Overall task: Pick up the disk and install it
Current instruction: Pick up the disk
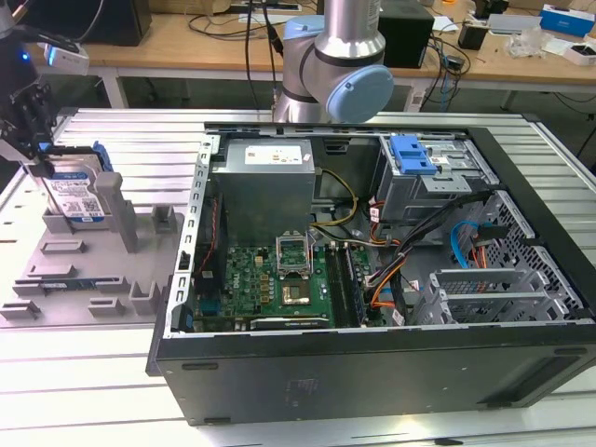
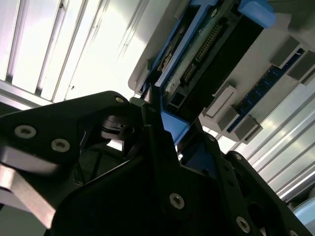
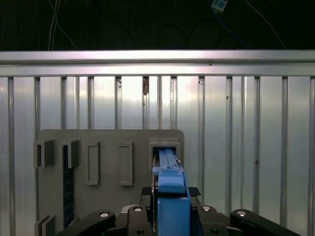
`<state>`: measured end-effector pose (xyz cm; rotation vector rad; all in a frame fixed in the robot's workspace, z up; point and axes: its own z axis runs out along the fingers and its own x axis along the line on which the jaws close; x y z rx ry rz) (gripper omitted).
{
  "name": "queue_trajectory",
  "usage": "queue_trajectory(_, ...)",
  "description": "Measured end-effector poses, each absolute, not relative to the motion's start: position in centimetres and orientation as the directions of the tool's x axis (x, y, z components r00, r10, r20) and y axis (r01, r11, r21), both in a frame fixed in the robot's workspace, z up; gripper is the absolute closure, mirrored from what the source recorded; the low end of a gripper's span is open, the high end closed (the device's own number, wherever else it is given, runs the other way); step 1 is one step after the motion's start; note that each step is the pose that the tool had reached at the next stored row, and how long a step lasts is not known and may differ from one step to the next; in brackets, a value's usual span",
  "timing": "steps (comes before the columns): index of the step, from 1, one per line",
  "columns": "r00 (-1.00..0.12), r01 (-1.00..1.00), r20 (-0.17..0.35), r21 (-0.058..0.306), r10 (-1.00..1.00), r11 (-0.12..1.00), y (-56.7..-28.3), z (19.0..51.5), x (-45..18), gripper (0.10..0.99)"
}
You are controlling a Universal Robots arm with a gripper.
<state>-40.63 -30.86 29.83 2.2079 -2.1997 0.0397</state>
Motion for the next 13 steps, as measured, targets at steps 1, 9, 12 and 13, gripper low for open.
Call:
queue_trajectory(1,0.004,-1.0,0.036,-0.001,-0.999,-0.004,-30.89,29.83,-40.63,0.722)
queue_trajectory(9,0.004,-1.0,0.036,0.0,-0.999,-0.004,-30.93,29.81,-40.64,0.722)
queue_trajectory(12,0.004,-1.0,0.036,0.0,-0.999,-0.004,-30.94,29.81,-40.63,0.722)
queue_trajectory(13,0.004,-1.0,0.036,0.0,-0.999,-0.004,-30.94,29.81,-40.63,0.722)
